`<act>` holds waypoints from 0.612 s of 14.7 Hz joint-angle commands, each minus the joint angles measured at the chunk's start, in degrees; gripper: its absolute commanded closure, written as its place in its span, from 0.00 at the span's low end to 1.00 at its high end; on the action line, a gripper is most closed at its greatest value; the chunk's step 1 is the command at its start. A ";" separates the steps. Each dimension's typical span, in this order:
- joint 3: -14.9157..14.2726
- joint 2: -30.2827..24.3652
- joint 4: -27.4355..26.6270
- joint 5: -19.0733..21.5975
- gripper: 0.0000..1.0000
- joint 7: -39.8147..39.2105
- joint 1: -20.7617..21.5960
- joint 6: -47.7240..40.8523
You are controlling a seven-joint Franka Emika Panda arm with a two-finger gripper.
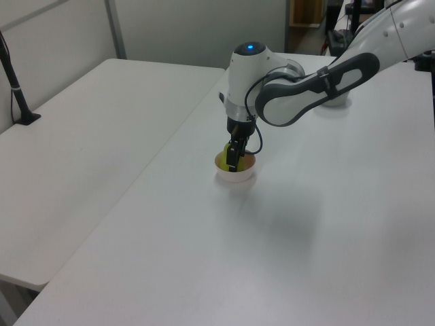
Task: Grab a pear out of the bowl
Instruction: 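Close the gripper around the green pear, then lift the pear out of the pink bowl and carry it aside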
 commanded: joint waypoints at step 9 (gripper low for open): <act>-0.32 -9.99 -0.85 -0.21 0.79 1.56 0.37 -2.22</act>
